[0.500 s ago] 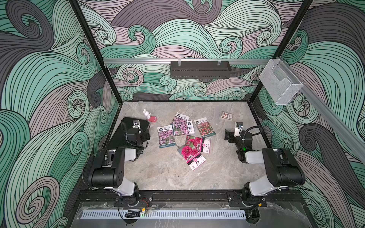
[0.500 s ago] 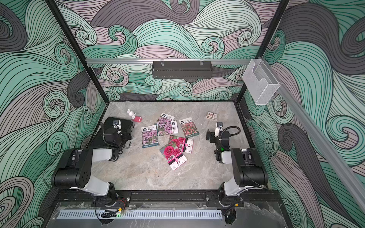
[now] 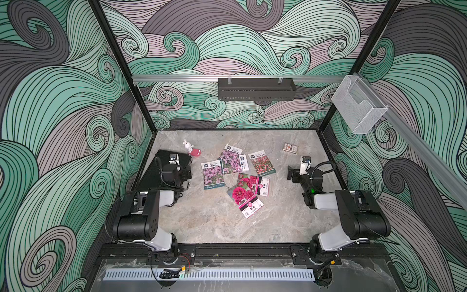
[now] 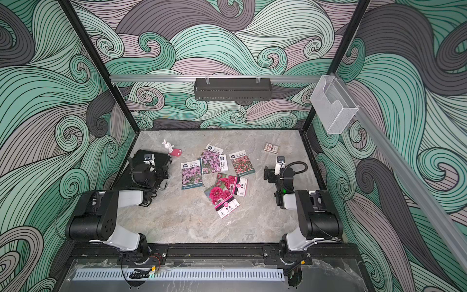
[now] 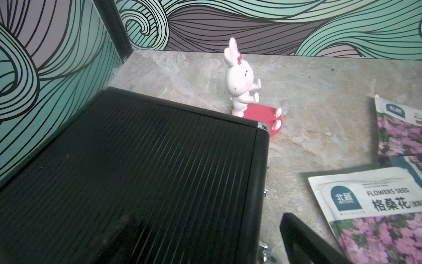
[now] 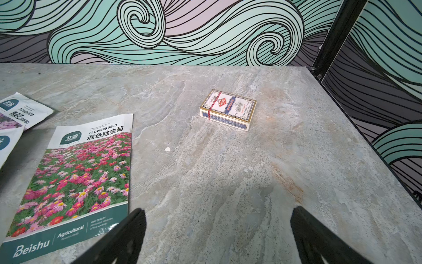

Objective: Arrange the seed packets in a row
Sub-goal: Move the seed packets from the center of the board.

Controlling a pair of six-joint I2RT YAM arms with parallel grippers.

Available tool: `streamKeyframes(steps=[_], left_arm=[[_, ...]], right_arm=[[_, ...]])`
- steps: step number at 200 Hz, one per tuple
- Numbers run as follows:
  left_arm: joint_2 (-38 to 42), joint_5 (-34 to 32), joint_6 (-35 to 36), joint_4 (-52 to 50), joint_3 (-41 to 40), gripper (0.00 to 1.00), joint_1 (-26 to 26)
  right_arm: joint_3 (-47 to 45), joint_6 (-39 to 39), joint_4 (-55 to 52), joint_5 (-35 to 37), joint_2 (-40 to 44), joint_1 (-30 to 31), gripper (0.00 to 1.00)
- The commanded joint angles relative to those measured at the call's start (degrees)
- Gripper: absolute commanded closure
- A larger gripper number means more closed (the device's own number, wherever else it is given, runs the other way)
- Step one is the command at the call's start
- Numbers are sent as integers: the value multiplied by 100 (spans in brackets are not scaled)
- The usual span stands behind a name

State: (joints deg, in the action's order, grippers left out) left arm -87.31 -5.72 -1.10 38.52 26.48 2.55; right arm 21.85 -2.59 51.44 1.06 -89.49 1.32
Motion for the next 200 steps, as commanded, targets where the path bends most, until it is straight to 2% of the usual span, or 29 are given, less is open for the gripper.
streamKeyframes(steps=[1, 140, 172, 190, 200], left_arm=[[-64, 84, -113, -167, 161, 1, 42], [27, 153, -102, -218, 175, 2, 61], [536, -239, -344, -1935, 992, 2, 106], [1106, -475, -444, -2502, 1244, 2, 115], [1330, -701, -707, -3222, 1570, 2, 110]], right_arm=[[105, 59, -11, -45, 11, -18, 0], [56, -46, 25, 124, 110, 100, 0], [323, -233, -914, 549, 677, 366, 0], [574, -499, -1619, 921, 1130, 727, 1], [718, -438, -1959, 1200, 1407, 967, 1]])
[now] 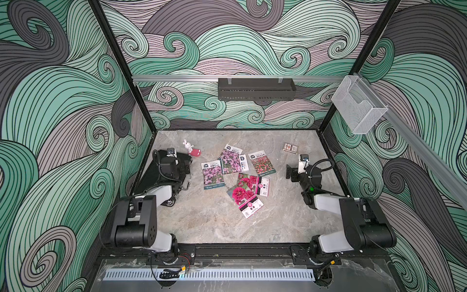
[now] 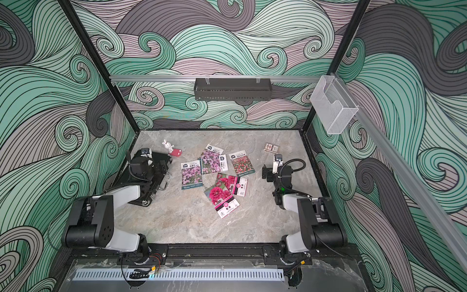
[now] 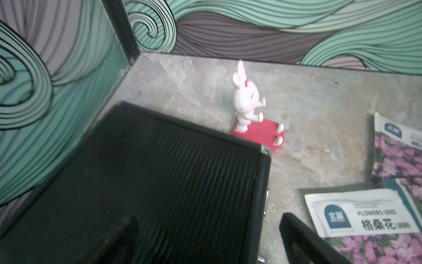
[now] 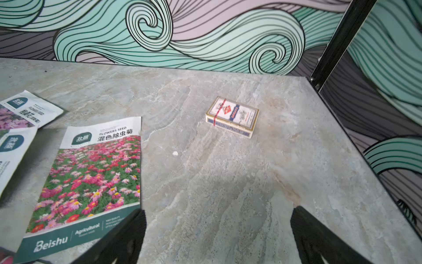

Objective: Arrange the seed packets in a row
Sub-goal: Move the seed packets from the center of the board.

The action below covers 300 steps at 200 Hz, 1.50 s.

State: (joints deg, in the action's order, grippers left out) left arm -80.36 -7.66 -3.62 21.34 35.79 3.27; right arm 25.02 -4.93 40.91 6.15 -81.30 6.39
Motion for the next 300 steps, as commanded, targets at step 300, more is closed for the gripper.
streamKeyframes(steps=[300], left_arm=[[-1599, 857, -3052, -5186, 2615, 31, -2429]], right_arm=[[3678, 2503, -3754, -3141, -1783, 2428, 5]])
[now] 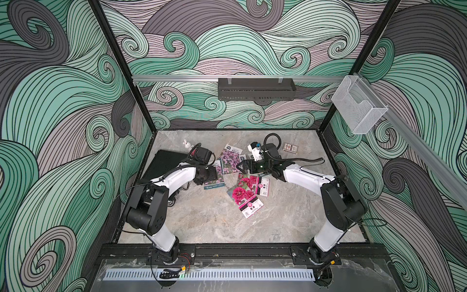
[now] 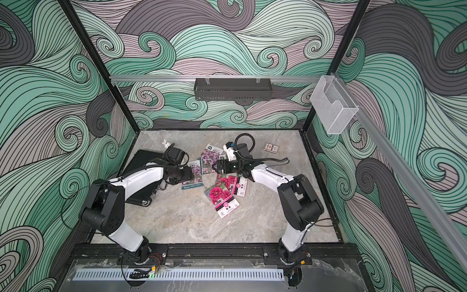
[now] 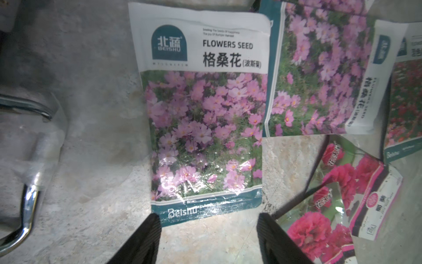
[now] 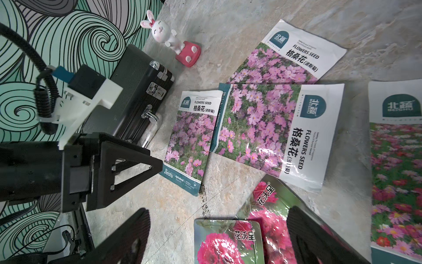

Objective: Arrange the seed packets in a row
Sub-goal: Move the seed packets from the center of the board.

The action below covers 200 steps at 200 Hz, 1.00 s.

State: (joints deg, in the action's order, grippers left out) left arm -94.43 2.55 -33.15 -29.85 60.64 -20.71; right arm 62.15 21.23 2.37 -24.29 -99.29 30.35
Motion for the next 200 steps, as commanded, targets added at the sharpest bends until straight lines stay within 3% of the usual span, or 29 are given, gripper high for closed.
streamKeyframes(steps=[1, 31, 86, 165, 200], left_arm=[[-195, -161, -101, -40, 126, 31, -31], [-309, -50, -118, 347, 330, 32, -167], [-1227, -235, 95, -160, 1460, 36, -544], [-2041, -597, 293, -568, 2259, 58, -741], [-2107, -519, 255, -432, 2192, 59, -785]], right_arm=[[-45, -116, 98, -90, 15, 32, 5], [-232, -258, 90, 63, 209, 12, 5], [-536, -34, 153, 162, 484, -371, 4], [-962, 73, 255, 252, 1110, -793, 4], [-949, 74, 231, 216, 1018, -794, 4]])
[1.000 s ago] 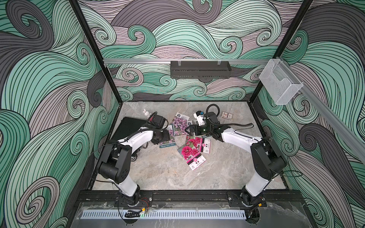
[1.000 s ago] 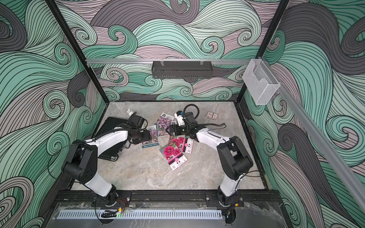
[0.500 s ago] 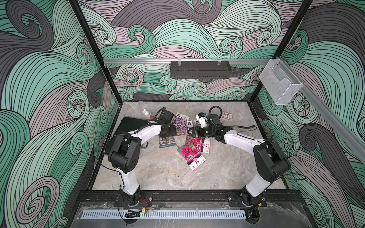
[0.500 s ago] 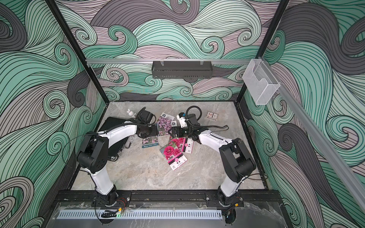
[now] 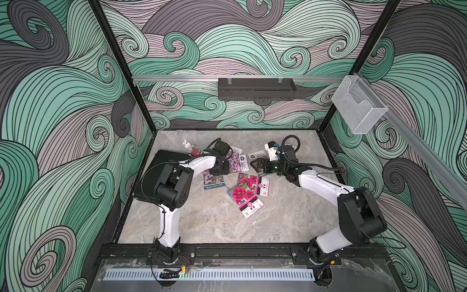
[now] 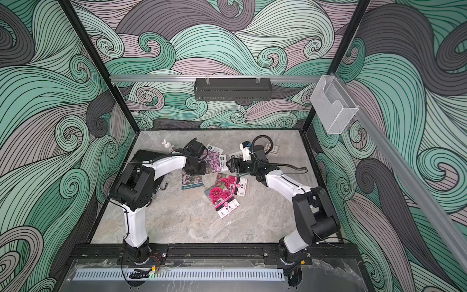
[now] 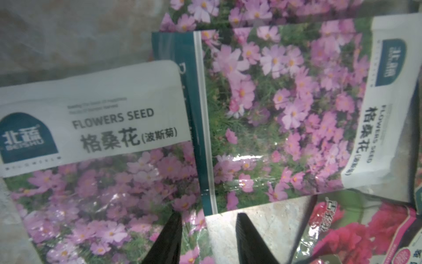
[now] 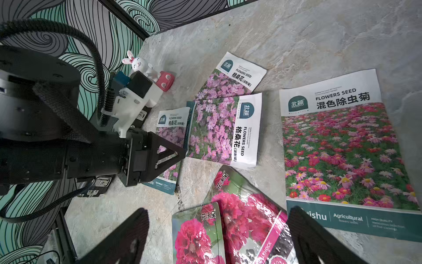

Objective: Arrange the seed packets in a row
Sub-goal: Move the seed packets from the center of the board.

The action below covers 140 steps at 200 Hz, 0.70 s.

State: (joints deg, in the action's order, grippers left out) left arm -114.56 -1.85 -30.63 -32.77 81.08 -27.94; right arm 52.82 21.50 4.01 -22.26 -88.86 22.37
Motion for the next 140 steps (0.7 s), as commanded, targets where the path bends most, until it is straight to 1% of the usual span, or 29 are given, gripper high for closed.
streamKeyframes(steps=[1, 39, 44, 57, 140], left_arm=[[-98, -79, 4, -140, 147, 59, -62], [-222, -81, 13, -178, 81, 60, -71], [-224, -83, 22, -184, 61, 62, -71], [-194, -103, 22, -209, 10, 66, -71], [123, -330, 250, -495, -261, 71, -71]], right_arm=[[-12, 48, 66, 12, -30, 4, 4], [5, 30, 41, -28, -13, 4, 4], [3, 39, 38, -14, -9, 4, 4], [0, 34, 38, -22, 11, 7, 4], [-45, 17, 69, -16, 79, 4, 3]])
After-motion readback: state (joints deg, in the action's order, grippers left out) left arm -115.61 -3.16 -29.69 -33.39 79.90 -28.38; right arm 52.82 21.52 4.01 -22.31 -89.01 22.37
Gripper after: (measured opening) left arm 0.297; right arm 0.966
